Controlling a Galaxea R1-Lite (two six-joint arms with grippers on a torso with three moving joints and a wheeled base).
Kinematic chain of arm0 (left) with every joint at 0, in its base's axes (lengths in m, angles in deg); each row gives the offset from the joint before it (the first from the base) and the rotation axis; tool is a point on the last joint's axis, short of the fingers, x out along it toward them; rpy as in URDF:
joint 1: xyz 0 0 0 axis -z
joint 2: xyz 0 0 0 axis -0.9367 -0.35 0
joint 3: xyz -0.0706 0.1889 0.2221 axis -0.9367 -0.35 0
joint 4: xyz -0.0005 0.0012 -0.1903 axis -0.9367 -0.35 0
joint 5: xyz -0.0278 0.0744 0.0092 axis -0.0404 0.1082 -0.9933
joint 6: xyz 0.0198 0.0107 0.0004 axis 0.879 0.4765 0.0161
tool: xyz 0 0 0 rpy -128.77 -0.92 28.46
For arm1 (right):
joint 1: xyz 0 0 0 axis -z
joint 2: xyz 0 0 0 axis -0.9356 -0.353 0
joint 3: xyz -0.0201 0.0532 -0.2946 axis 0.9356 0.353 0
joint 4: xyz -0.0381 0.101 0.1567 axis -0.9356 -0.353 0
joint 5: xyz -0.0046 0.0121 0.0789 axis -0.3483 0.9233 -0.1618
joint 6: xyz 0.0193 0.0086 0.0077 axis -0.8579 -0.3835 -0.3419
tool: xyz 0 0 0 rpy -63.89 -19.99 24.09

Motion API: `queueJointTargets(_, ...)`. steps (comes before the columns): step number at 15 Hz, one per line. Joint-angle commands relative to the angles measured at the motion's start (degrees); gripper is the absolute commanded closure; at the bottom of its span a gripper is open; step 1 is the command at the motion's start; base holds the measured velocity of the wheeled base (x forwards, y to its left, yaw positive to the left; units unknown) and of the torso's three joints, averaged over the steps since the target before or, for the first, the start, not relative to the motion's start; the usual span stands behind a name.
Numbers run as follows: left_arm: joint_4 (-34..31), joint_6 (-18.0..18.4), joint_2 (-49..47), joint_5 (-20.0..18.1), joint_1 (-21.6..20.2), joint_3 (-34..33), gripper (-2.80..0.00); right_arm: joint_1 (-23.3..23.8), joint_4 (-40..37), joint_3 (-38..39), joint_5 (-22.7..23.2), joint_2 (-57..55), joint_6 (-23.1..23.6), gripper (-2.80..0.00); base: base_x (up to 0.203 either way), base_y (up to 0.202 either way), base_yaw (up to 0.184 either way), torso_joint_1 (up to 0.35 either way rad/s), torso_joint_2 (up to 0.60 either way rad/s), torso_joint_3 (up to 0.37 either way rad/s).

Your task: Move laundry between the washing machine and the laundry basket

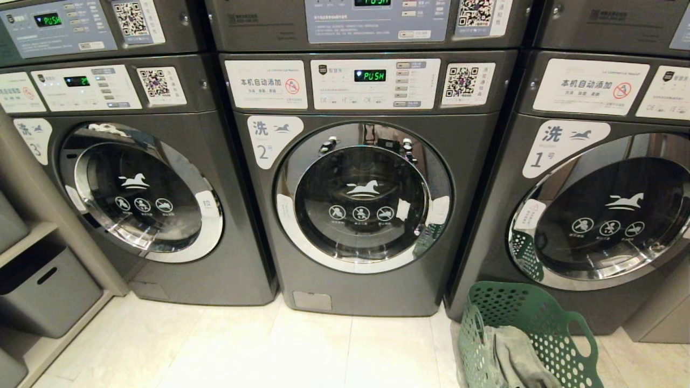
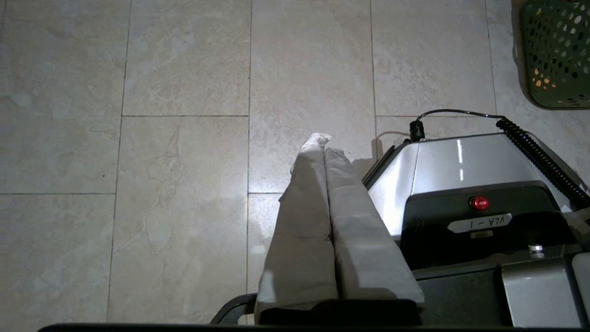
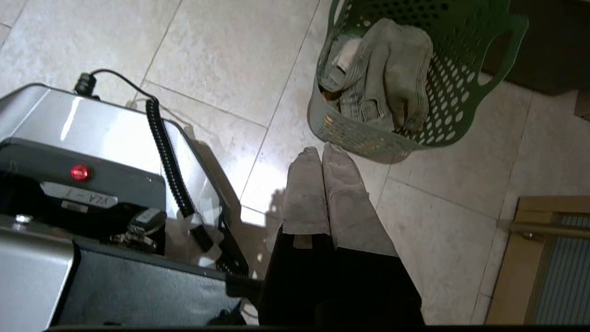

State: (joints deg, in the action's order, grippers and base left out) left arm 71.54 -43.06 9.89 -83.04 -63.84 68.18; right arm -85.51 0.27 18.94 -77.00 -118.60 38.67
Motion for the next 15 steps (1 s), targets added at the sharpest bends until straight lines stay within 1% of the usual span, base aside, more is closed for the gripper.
queueJointTargets(1, 0.02, 0.45, -1.21, 0.71, -1.4, -1.47, 0.0, 5.52, -3.42, -0.71, 0.45, 3.14, 1.24, 0.0, 0.0, 0.0, 0.0, 0.0, 0.0, 0.0)
queueJointTargets(3, 0.08, 1.43, 2.07, 0.86, -4.23, -1.65, 0.0, 9.84, -3.72, -0.77, 0.57, 6.42, 2.34, 0.0, 0.0, 0.0, 0.0, 0.0, 0.0, 0.0)
queueJointTargets(5, 0.05, 2.42, 10.16, 0.81, -6.03, -1.71, 0.0, 15.96, -3.79, -0.78, 0.6, 12.12, 2.78, 0.0, 0.0, 0.0, 0.0, 0.0, 0.0, 0.0)
queueJointTargets(6, 0.01, 2.95, 14.82, 0.72, -6.34, -1.72, 0.0, 17.52, -3.81, -0.77, 0.75, 15.84, 3.0, 0.0, 0.0, 0.0, 0.0, 0.0, 0.0, 0.0)
queueJointTargets(8, -0.02, 3.71, 23.11, 0.49, -5.7, -1.74, 0.0, 18.23, -3.54, -0.59, 1.36, 23.88, 3.46, 0.0, 0.0, 0.0, 0.0, 0.0, 0.0, 0.0)
queueJointTargets(10, -0.05, 4.01, 30.72, -0.23, -5.14, -1.72, 0.0, 17.46, -2.7, -0.34, 1.72, 32.95, 4.03, 0.0, 0.0, 0.0, 0.0, 0.0, 0.0, 0.0)
queueJointTargets(12, 0.31, 3.96, 37.44, -0.55, -5.12, -1.85, 0.0, 17.0, -1.68, 0.17, 2.76, 39.48, 6.21, 0.0, 0.0, 0.0, 0.0, 0.0, 0.0, 0.0)
queueJointTargets(14, 0.69, 2.89, 37.78, -0.29, -5.23, -2.01, 0.0, 16.55, 0.38, 0.89, 3.67, 39.44, 7.63, 0.0, 0.0, 0.0, 0.0, 0.0, 0.0, 0.0)
queueJointTargets(15, 0.64, 2.89, 37.78, -0.25, -5.23, -2.01, 0.0, 16.62, 0.38, 0.89, 3.67, 39.44, 7.22, 0.0, 0.0, 0.0, 0.0, 0.0, 0.0, 0.0)
